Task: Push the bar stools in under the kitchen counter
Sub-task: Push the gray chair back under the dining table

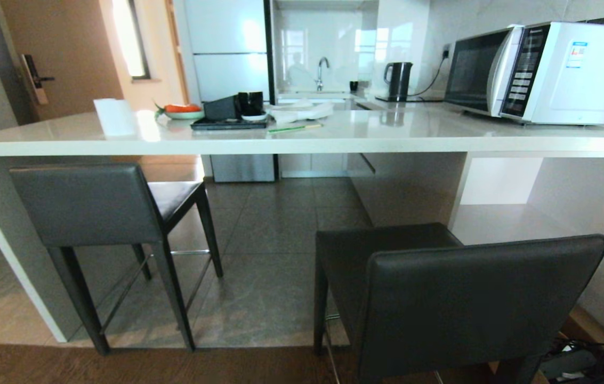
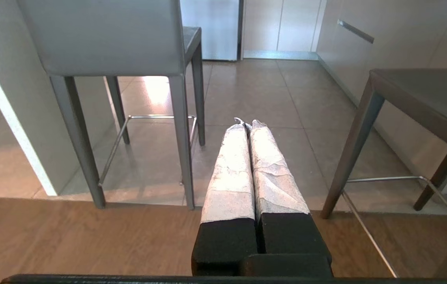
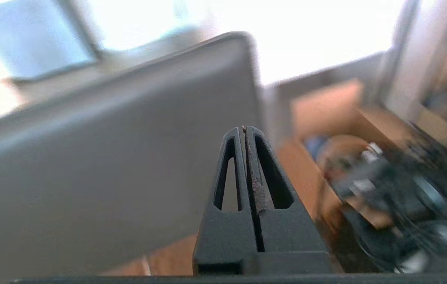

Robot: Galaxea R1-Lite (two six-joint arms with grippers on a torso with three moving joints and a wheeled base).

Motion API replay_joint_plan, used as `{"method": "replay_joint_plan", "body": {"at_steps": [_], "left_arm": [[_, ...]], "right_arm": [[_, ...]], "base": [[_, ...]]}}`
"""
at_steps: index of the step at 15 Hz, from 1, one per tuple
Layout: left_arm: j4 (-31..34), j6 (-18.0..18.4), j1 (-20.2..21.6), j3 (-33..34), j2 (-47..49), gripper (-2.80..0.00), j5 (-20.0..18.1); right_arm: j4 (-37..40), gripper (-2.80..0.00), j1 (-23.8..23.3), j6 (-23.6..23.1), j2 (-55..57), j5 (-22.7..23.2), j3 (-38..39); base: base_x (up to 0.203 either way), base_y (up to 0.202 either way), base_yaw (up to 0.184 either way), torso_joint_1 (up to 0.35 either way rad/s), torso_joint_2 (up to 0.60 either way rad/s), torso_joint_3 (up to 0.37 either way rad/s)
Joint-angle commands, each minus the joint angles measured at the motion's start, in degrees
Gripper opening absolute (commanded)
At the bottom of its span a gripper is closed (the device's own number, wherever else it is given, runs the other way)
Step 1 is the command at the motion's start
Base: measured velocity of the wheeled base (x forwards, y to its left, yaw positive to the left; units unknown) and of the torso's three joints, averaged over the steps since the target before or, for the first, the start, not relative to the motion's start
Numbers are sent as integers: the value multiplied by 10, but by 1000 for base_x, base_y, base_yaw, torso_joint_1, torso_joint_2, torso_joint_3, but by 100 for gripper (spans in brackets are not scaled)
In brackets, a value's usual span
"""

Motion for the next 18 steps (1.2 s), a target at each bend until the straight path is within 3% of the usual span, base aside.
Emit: {"method": "replay_joint_plan", "body": {"at_steps": [1,3,5,7,12,15,18], "left_arm": [[0,-2,0,5,0,-280,0],[0,-7,-1,5,0,-280,-1],[0,-8,-1,5,0,-280,-1],[0,-7,0,5,0,-280,-1],[0,-6,0,5,0,-280,-1],[0,-4,0,5,0,-280,-1],[0,-3,0,5,0,-280,-1]], "right_arm": [[-64,-280,-58,-1,187,3,-27],[-188,-280,-132,-26,304,33,-49],[-318,-280,-184,-50,376,107,-61],[-341,-280,-200,-42,386,207,-59],[-365,-280,-211,-28,403,391,1],[-418,-280,-187,-49,382,410,80],[-442,-280,-119,-53,357,407,113]], "base": [[0,0,0,0,0,0],[0,0,0,0,0,0],[0,0,0,0,0,0],[0,0,0,0,0,0],[0,0,0,0,0,0],[0,0,0,0,0,0],[0,0,0,0,0,0]]}}
